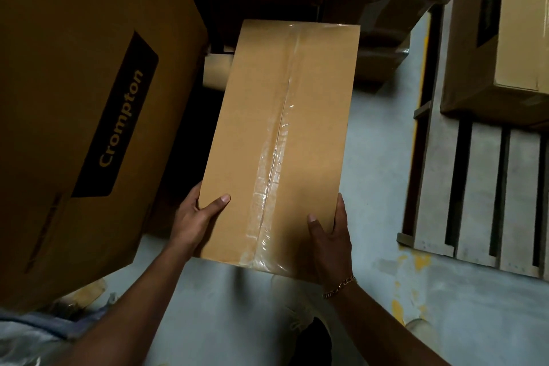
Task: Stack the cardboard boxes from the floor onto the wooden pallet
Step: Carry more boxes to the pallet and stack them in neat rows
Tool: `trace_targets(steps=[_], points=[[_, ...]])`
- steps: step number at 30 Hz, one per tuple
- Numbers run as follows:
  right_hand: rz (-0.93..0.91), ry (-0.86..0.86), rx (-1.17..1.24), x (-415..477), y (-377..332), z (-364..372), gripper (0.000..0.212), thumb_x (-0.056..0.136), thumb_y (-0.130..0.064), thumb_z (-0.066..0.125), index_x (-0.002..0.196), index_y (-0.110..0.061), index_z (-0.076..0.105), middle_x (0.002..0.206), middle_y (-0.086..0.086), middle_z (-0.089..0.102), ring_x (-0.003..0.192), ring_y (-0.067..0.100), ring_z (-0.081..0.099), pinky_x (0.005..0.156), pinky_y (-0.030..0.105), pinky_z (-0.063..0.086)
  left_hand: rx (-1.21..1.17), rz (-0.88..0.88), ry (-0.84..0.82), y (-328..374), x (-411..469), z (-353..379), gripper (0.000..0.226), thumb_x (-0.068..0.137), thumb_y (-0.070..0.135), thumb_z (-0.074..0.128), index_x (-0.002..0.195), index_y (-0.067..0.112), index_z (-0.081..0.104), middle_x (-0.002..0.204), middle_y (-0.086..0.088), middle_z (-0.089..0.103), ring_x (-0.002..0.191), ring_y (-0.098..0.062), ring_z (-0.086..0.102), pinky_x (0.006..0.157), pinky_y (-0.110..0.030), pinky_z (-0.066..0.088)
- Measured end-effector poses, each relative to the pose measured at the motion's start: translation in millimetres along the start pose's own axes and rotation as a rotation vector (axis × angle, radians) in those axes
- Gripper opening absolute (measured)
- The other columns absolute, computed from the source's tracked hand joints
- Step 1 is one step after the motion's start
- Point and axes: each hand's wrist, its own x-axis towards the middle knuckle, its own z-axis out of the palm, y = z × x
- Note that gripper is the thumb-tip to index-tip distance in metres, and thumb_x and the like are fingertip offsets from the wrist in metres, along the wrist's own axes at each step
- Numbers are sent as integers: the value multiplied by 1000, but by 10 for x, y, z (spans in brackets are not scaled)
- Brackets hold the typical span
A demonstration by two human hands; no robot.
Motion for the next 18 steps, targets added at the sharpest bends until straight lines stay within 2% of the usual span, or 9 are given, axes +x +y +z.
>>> trace_targets(steps=[2, 6, 7, 10, 13, 17, 18], points=[[2, 2, -1, 1, 11, -30, 71, 100, -20, 65, 159, -35, 27, 119, -40, 43, 120, 2, 47, 103, 24, 40, -1, 0, -3, 29, -25, 26, 80, 74, 56, 85, 144, 31, 55, 125, 9, 68, 113, -12, 64, 98, -41, 49], [-8, -2, -10, 25, 13, -176, 72, 100, -20, 65, 160, -34, 27, 127, -30, 46, 122, 5, 48, 107, 29, 41, -19, 5, -4, 46, -97, 171, 59, 88, 33, 82, 141, 29, 57, 122, 9, 68, 111, -7, 64, 99, -39, 51], [-6, -7, -15, 35, 11, -229, 72, 100, -20, 64, 160, -33, 27, 129, -27, 46, 122, 5, 47, 106, 28, 41, -20, 7, -10, 55, -121, 216, 59, 87, 35, 82, 140, 31, 57, 122, 10, 68, 111, -7, 64, 99, -39, 51], [-25, -10, -47, 69, 9, -415, 72, 101, -20, 64, 161, -31, 25, 136, -23, 42, 125, 4, 44, 106, 25, 38, -12, -1, -11, 86, -219, 371, 72, 70, 61, 81, 134, 39, 57, 123, 13, 67, 113, -12, 64, 97, -40, 49], [-22, -3, -71, 128, 56, -706, 73, 101, -20, 63, 161, -31, 24, 141, -20, 39, 127, 3, 41, 108, 24, 36, 4, 15, -24, 128, -340, 644, 78, 67, 65, 78, 136, 37, 56, 126, 9, 67, 114, -14, 64, 99, -40, 50], [-17, 31, -46, 167, 197, -1213, 73, 100, -19, 64, 161, -30, 26, 142, -20, 41, 127, 3, 44, 110, 27, 37, 15, 34, -38, 196, -546, 1121, 56, 88, 38, 80, 138, 30, 57, 117, 17, 67, 108, -1, 63, 103, -41, 51], [-11, 40, -36, 172, 245, -1356, 73, 100, -20, 64, 161, -32, 26, 142, -21, 42, 128, 3, 44, 112, 29, 39, 20, 32, -42, 212, -606, 1256, 55, 89, 38, 79, 139, 31, 57, 117, 19, 67, 108, 0, 62, 104, -40, 51]])
